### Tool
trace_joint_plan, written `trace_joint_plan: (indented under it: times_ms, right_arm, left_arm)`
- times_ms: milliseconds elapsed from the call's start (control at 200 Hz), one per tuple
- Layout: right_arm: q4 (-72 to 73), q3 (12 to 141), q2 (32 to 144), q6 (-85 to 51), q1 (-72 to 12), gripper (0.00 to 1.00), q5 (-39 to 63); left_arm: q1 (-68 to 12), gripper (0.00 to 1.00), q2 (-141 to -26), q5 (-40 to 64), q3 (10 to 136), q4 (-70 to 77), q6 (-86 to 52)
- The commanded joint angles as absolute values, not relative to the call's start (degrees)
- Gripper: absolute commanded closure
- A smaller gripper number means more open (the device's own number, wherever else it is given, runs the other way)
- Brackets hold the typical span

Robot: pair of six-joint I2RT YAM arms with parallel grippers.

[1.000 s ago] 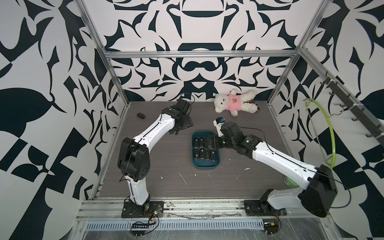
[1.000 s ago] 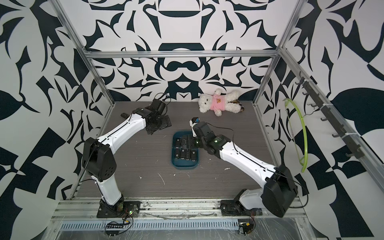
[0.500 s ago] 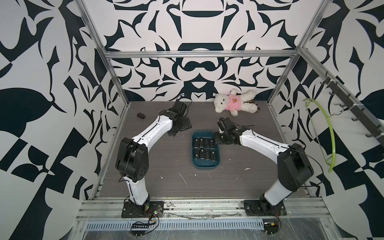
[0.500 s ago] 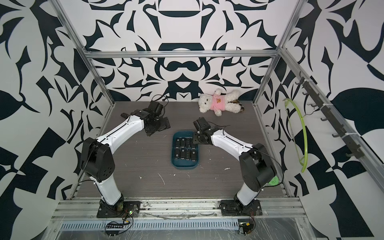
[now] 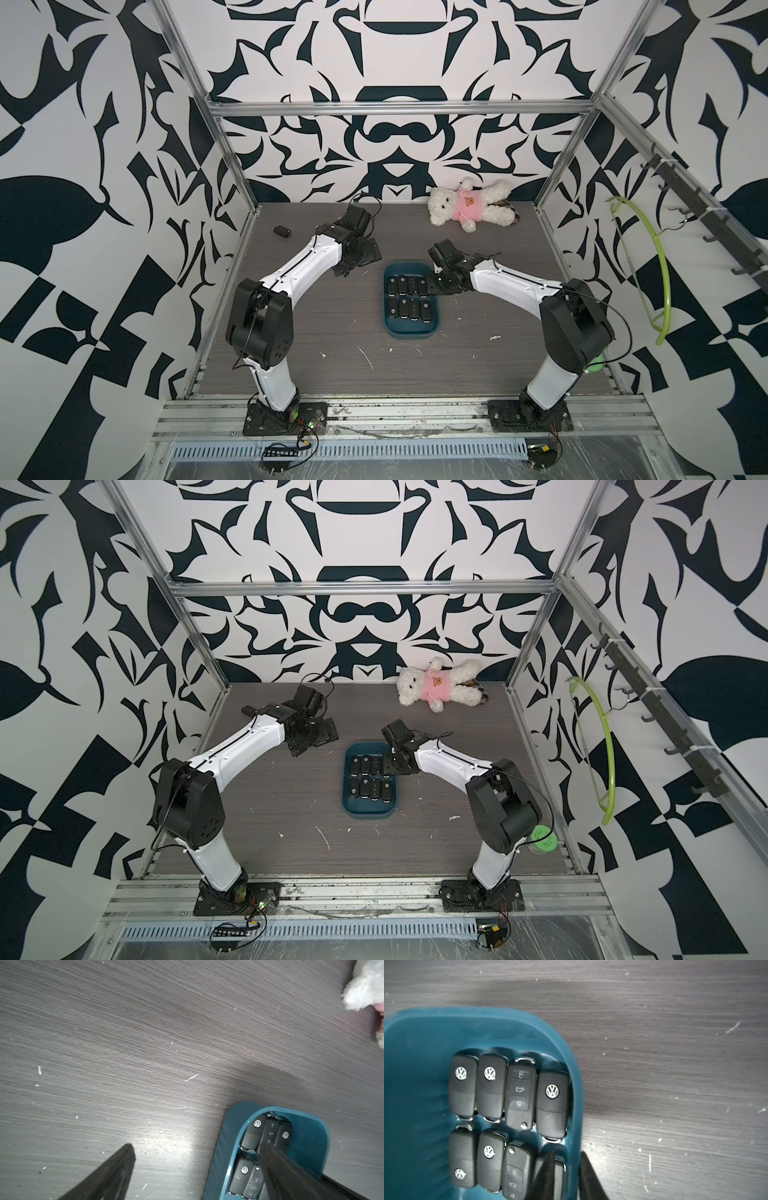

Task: Place the car key into the storage box
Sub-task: Move the storage box to the center of the board.

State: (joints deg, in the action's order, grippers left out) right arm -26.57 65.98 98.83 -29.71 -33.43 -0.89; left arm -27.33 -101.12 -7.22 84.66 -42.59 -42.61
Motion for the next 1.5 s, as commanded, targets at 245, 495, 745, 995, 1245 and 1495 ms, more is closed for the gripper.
trace_joint_plan:
  times_ms: [245,495,745,995,1245,1495]
  right_arm:
    - [-27.1,62.9,94.9,-31.8,-37.5,0.89,-2.1]
    - [-27.6,60.5,93.1,-34.8,-41.5,0.89,-4.4]
    - [-28.4,57.0,90.3,-40.3,-45.6,0.89,-7.8]
    - [-30.3,56.3,88.6,-46.2,-48.4,0.88,-12.8]
    - [-29.9,57.0,89.1,-48.2,-50.2,0.87,-13.2]
    - [-29.9,58.3,86.8,-47.7,-50.3,0.56,-15.2]
  left_arm:
    - [-27.2,0.01,-96.1,-6.5,80.0,-42.6,-43.9]
    - [-27.2,0.01,-93.9,-6.6,77.5,-42.8,-43.9]
    - [-27.2,0.01,-91.8,-6.7,75.4,-42.9,-44.0]
    - [-27.2,0.01,-91.1,-6.3,74.5,-42.9,-44.0]
    - [-27.2,0.01,-90.7,-6.3,74.4,-43.4,-43.7]
    - [-27.2,0.01,-92.4,-7.9,77.2,-44.3,-42.6]
